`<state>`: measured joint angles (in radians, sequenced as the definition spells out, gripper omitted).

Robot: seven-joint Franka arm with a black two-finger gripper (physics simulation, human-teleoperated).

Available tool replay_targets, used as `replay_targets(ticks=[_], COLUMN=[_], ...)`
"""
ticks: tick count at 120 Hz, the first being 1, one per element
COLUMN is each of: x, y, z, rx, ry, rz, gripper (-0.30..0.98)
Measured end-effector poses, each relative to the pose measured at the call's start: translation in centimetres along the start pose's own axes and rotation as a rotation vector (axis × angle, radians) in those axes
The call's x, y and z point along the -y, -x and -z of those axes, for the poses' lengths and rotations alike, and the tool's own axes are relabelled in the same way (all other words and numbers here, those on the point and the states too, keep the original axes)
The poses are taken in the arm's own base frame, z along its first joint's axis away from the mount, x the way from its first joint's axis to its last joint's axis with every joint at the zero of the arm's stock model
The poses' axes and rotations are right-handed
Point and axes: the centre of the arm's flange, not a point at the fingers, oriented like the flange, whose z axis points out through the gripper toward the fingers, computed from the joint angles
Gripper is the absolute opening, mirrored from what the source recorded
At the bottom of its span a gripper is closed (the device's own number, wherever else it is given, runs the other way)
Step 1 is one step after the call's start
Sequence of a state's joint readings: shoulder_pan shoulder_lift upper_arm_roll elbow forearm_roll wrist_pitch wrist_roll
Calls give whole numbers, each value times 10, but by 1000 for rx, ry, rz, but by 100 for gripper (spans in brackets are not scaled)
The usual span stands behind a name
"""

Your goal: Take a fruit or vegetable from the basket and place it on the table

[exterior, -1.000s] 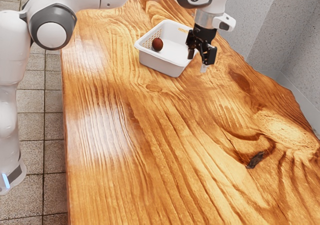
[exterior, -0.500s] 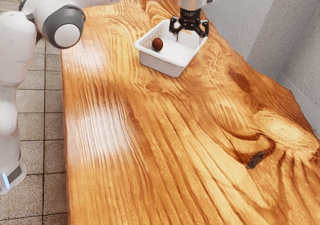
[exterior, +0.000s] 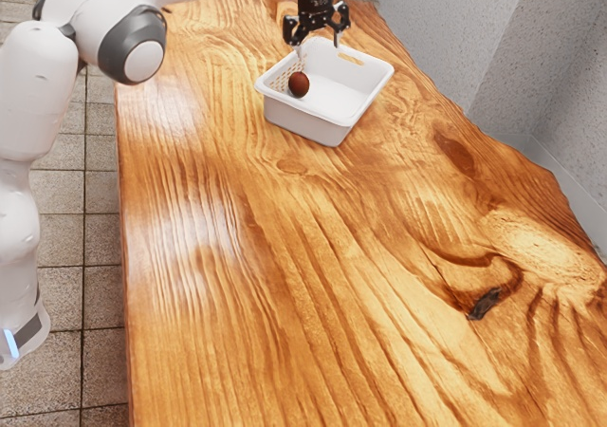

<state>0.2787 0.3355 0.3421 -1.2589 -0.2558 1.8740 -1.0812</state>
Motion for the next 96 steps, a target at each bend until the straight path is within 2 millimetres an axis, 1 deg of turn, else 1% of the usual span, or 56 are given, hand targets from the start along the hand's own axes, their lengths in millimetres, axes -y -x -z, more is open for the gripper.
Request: replay_targets(ticks=[4,16,24,36,42,50,61,68,77,86,96], x=[4,9,14,18,24,35,48,53,51,41,36], y=[-6,-8,-15,-21,-34,-56,-87,-102,-110,-112,-112], z=[0,-6,-4,-5,-6,-11,-11,-12,-14,-10,-8], rx=[-3,18,40,60,66,85,88,78,61,34,18], ry=[-16,-57,-60,-64,-65,-55,-29,-6,22,55,80], rz=[-28,-186,-274,-436,-499,-549,-574,-592,-630,-681,-724], gripper=[69,69,69,69,69,69,69,69,69,69,69])
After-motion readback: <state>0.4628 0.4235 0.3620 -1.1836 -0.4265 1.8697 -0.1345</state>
